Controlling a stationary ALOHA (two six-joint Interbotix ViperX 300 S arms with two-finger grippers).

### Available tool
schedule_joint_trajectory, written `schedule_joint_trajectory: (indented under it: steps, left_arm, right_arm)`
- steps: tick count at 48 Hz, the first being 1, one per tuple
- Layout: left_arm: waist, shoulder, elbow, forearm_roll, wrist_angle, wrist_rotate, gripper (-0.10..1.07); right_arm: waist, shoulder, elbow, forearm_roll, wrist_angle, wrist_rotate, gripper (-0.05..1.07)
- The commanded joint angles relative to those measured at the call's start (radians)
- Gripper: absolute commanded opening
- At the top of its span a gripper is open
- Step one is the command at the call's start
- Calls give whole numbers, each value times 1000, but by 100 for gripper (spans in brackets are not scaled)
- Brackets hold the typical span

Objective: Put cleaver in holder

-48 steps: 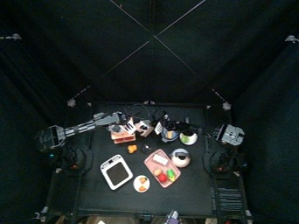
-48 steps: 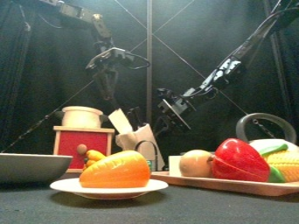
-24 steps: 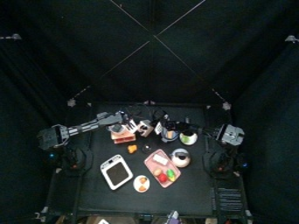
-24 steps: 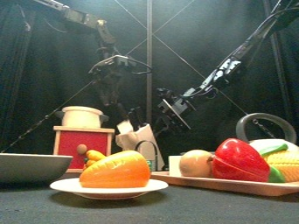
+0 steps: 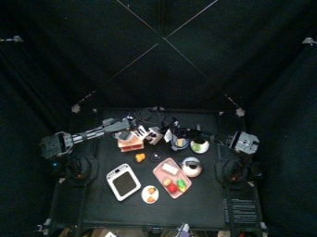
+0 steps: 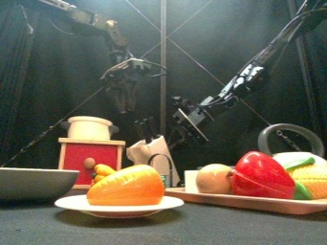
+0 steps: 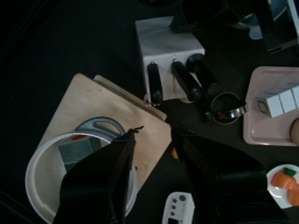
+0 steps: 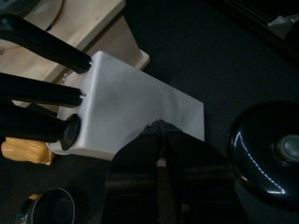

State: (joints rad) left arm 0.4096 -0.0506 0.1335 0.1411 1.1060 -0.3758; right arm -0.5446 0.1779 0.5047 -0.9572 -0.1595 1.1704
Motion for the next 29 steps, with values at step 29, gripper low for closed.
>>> schedule_joint_trajectory:
  steps: [29]
  left_arm:
    - [-2,-66,2,9,-5,-2,77]
  right_arm:
    - [3,-46,31,2,-5,0,39]
